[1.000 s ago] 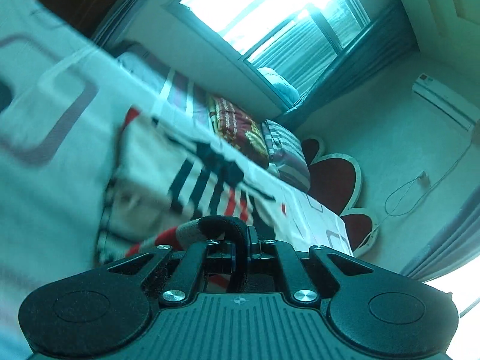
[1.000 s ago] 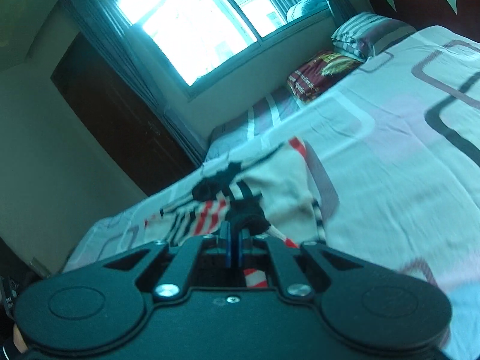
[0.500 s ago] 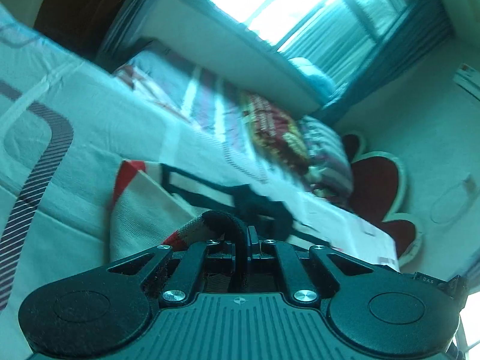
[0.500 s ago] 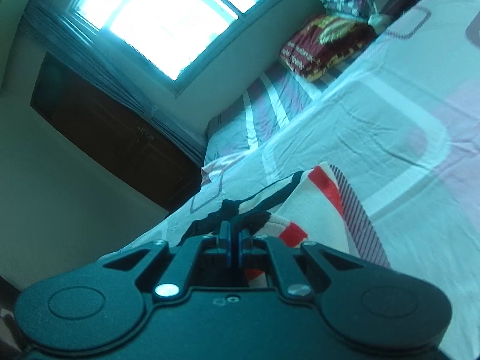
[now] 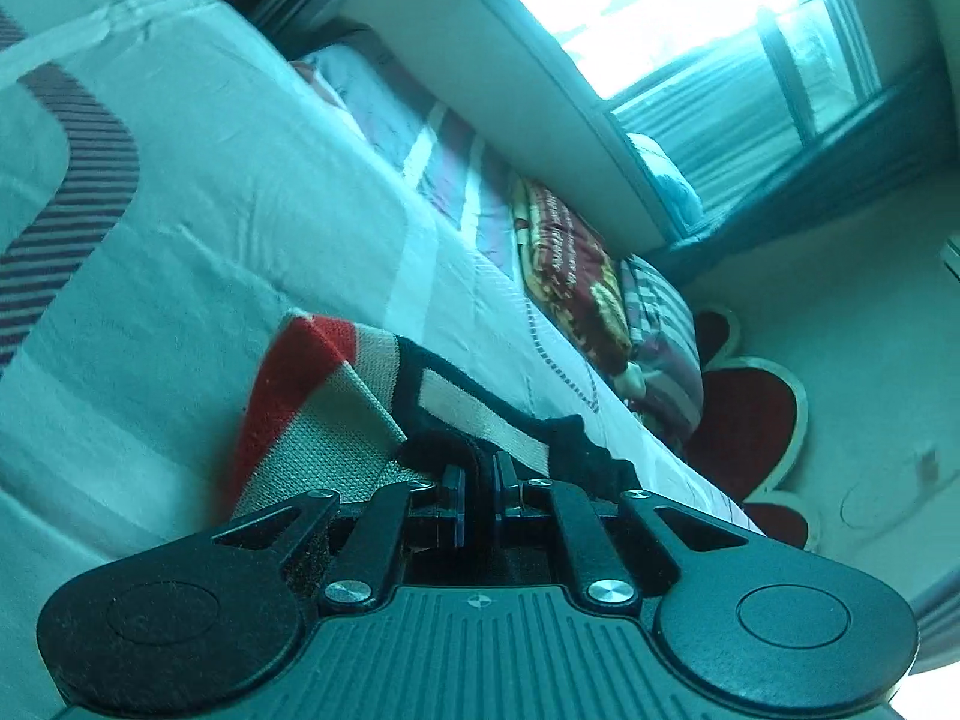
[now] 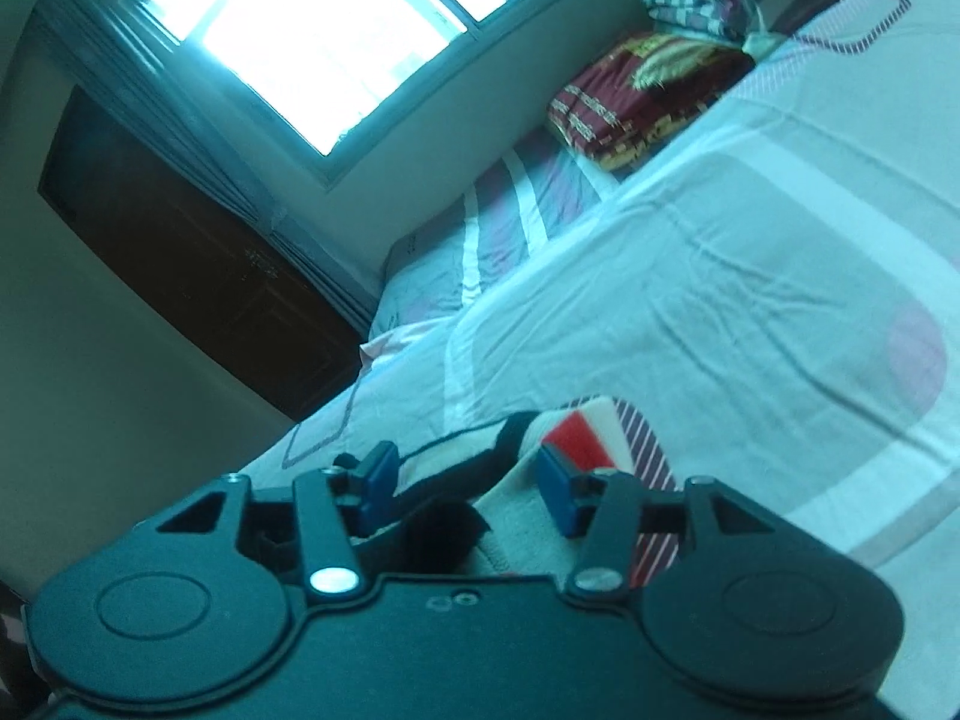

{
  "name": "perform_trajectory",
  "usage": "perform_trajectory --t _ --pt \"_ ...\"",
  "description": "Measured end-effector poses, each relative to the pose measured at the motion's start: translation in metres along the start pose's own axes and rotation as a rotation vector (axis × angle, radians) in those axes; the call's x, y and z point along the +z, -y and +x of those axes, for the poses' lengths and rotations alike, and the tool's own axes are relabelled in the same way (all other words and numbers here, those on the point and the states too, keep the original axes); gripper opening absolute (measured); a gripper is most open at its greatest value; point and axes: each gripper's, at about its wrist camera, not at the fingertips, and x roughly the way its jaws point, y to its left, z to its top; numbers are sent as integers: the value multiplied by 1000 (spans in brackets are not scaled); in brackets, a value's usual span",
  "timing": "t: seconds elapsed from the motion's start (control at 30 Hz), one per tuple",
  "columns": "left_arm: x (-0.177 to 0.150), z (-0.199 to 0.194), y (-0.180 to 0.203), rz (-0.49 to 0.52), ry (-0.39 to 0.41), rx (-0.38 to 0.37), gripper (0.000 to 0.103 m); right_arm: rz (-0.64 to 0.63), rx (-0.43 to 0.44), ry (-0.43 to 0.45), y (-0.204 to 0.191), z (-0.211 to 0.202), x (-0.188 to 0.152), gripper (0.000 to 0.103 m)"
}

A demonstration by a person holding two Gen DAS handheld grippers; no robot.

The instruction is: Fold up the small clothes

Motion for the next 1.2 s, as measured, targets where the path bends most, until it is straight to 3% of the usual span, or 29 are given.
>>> perform_trajectory --t 0.07,0.1,0.13,0.2,0.3,0.4,0.43,0.5,0.6,0.67,0.73,0.83,0.93,1.2 --pt "-1 -4 2 20 7 -15 7 -10 22 15 2 -6 4 52" --pt "3 -3 0 23 14 -17 24 -19 26 18 1 -9 5 52" --pt "4 -5 -1 25 31 -18 57 -40 27 21 -1 -13 6 52" --pt "6 -15 4 43 100 -9 78 -110 -4 2 -6 -17 7 49" --pt "15 -28 18 148 94 32 78 -285 -81 -35 -21 -26 4 47" --pt "15 -28 47 471 21 230 78 -465 -118 -92 -32 -26 -8 47" --pt "13 -23 54 565 -23 263 78 -509 -117 -108 -36 -22 -10 47" --pt "7 -9 68 695 -93 283 75 -579 -107 -120 -45 -13 -15 47" --pt "3 21 80 800 -141 298 74 -679 -107 -132 -61 9 -17 47" --pt "4 40 80 807 -153 337 69 -679 -113 -128 -67 23 -12 43" --pt "7 49 80 758 -150 327 50 -612 -91 -158 -64 36 -3 25" --pt "11 53 82 740 -132 325 37 -560 -81 -168 -58 45 2 26" --pt "12 48 73 721 -127 290 33 -532 -44 -179 -53 45 2 36" --pt "9 61 73 744 -123 300 32 -546 -71 -207 -54 58 -2 34"
